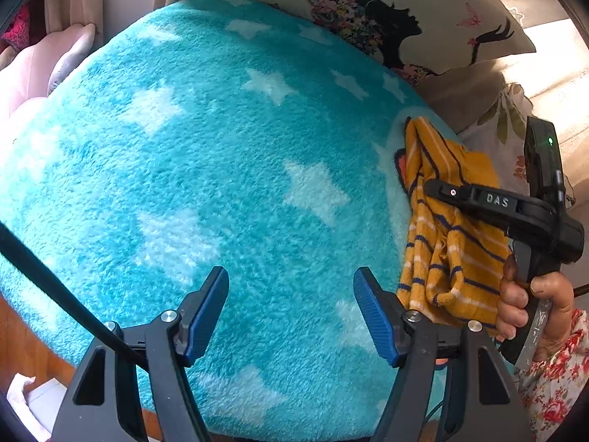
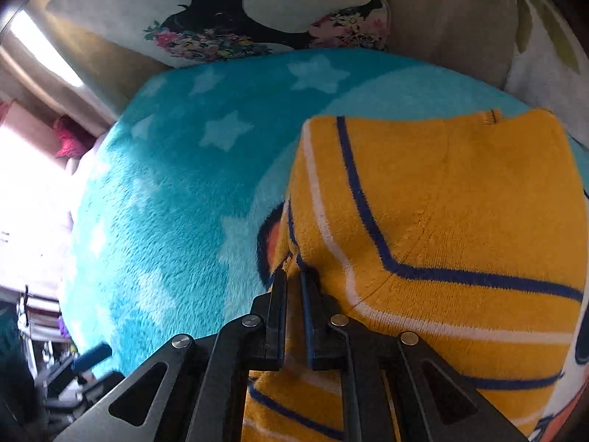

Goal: Fold small clothes

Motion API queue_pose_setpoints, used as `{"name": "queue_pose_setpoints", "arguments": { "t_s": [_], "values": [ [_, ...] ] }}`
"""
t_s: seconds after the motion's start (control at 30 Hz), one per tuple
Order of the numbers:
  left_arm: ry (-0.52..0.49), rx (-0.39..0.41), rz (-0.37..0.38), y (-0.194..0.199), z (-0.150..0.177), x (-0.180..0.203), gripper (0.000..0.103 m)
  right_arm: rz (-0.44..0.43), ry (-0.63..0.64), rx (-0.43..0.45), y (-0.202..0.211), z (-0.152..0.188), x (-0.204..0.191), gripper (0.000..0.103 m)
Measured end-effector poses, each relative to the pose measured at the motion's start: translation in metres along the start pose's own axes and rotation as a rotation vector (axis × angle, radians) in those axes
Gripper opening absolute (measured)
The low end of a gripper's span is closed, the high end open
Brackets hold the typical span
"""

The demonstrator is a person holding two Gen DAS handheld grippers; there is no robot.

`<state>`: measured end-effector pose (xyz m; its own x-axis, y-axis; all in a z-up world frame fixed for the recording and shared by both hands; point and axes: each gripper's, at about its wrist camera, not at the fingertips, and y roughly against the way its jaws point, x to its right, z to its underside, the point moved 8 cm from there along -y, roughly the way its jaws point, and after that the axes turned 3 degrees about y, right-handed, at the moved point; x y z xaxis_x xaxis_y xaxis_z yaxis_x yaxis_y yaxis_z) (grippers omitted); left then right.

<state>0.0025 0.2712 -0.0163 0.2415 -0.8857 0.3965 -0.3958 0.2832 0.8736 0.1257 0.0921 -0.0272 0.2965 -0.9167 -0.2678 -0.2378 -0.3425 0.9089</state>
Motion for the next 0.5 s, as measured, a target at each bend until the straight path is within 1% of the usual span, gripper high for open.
{"name": "queue_pose_setpoints", "arguments": {
  "t_s": [0.07, 0.13, 0.17, 0.2, 0.23, 0.3, 0.33, 0.37, 0.4, 0.5],
  "values": [
    [-0.034, 0.006, 0.018, 0.002, -0.002, 0.01, 0.069, -0.029, -0.045, 0.035, 0.018, 0.0, 0.003, 0.009],
    [-0.08, 0.008, 0.044, 0.003, -0.004, 0.024, 0.069, -0.06, -0.083, 0.103, 0.045, 0.001, 0.006, 0.009],
    [-0.108, 0.008, 0.06, 0.004, -0.004, 0.032, 0.069, -0.059, -0.09, 0.13, 0.058, 0.003, 0.009, 0.01],
    [-0.141, 0.005, 0.078, 0.003, -0.004, 0.043, 0.069, -0.05, -0.096, 0.153, 0.07, 0.006, 0.013, 0.015],
    [-0.177, -0.001, 0.103, 0.002, -0.003, 0.056, 0.069, -0.028, -0.108, 0.181, 0.085, 0.012, 0.021, 0.018],
    [-0.221, -0.022, 0.163, -0.001, -0.001, 0.077, 0.069, 0.014, -0.128, 0.218, 0.105, 0.023, 0.038, 0.035],
    [-0.236, -0.039, 0.198, -0.004, 0.0, 0.088, 0.069, 0.05, -0.142, 0.232, 0.113, 0.03, 0.049, 0.039],
    [-0.248, -0.057, 0.225, -0.008, 0.002, 0.098, 0.069, 0.088, -0.161, 0.242, 0.12, 0.039, 0.061, 0.042],
    [-0.266, -0.082, 0.253, -0.013, 0.005, 0.11, 0.069, 0.115, -0.182, 0.245, 0.124, 0.049, 0.07, 0.042],
    [-0.315, -0.119, 0.274, -0.029, 0.01, 0.132, 0.069, 0.168, -0.268, 0.215, 0.126, 0.08, 0.105, 0.042]
  ]
}}
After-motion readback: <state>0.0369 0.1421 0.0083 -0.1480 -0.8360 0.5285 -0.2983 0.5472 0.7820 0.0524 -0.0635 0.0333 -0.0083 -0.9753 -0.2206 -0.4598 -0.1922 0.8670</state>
